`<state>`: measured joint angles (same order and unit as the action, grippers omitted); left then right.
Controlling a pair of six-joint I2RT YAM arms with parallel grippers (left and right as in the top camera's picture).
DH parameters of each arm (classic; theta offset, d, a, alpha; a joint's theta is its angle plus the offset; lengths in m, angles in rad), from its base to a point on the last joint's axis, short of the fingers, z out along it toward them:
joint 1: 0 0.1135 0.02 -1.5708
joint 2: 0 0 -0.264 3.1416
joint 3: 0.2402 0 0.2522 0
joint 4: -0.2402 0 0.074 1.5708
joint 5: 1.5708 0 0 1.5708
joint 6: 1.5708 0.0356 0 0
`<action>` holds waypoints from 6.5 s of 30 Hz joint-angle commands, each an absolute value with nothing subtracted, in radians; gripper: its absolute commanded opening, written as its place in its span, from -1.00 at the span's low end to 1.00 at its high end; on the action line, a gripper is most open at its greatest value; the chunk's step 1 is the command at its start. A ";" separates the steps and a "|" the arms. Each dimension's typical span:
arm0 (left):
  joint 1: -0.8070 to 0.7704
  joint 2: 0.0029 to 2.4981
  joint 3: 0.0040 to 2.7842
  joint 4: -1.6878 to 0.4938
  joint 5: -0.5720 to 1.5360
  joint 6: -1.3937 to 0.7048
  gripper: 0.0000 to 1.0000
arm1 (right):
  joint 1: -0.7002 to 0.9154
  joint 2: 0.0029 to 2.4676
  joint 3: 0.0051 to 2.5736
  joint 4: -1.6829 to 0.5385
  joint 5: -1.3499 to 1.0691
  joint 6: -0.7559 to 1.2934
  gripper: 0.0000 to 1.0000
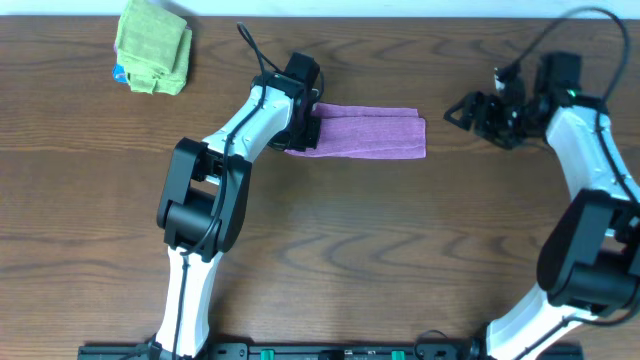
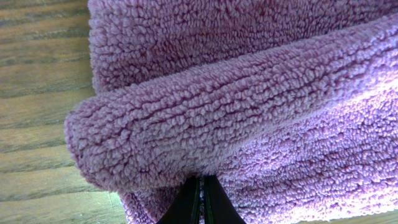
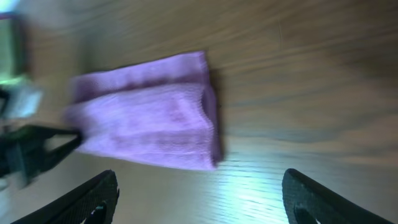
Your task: Fold the cloth
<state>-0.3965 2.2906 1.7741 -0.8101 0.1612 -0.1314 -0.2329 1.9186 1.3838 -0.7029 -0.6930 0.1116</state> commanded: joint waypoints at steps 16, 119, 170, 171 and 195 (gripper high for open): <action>-0.392 2.295 1.763 -0.808 0.131 -0.135 -0.88 | -0.178 2.121 1.347 -0.549 -0.915 0.113 0.79; -0.125 1.664 1.983 -1.095 0.202 -0.101 -0.88 | 0.400 2.113 1.576 -0.592 0.095 0.233 -0.97; 0.042 1.704 1.949 -1.035 0.201 -0.083 -0.44 | 0.368 2.125 1.601 -0.585 -0.580 0.096 0.68; 0.046 1.713 1.949 -1.034 0.210 -0.083 -0.43 | 0.368 2.125 1.601 -0.588 -0.582 0.096 0.68; 0.049 1.917 1.949 -0.984 0.366 -0.085 -0.35 | 0.430 2.139 1.617 -0.607 -0.721 0.099 0.72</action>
